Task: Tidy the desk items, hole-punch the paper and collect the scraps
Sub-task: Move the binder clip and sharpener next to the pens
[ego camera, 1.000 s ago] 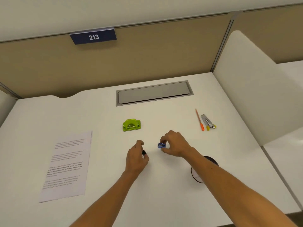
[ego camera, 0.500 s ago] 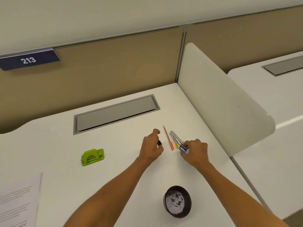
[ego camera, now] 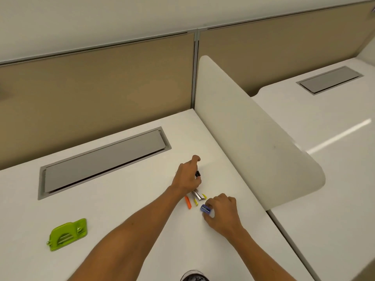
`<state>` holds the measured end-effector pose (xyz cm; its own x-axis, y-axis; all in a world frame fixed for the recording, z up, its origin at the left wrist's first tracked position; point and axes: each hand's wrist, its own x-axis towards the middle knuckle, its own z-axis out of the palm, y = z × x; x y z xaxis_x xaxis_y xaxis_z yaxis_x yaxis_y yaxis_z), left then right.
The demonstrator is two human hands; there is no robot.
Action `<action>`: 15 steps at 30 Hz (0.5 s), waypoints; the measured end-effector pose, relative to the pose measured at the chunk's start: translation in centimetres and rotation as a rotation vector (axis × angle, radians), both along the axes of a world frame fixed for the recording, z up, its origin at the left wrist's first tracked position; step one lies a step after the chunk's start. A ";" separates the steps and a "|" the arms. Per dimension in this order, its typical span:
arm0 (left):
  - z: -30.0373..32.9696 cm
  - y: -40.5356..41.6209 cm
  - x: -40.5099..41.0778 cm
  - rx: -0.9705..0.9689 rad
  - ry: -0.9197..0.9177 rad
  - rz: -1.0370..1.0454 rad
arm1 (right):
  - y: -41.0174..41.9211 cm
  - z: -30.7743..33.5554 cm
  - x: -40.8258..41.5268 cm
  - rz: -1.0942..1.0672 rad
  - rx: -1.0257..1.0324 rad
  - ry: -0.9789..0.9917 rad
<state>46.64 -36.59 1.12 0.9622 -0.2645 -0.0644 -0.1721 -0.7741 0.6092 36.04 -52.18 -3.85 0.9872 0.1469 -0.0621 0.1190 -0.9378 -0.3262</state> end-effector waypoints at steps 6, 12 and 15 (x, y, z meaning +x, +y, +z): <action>-1.6 -0.4 1.5 0.045 0.077 -0.050 | -0.5 -0.1 0.3 0.035 0.029 -0.002; -1.7 1.2 1.2 0.030 0.091 -0.043 | -1.0 0.9 -0.2 -0.013 0.047 -0.089; -1.7 3.2 0.3 0.075 -0.003 -0.024 | -1.1 1.6 -0.2 -0.022 0.025 -0.110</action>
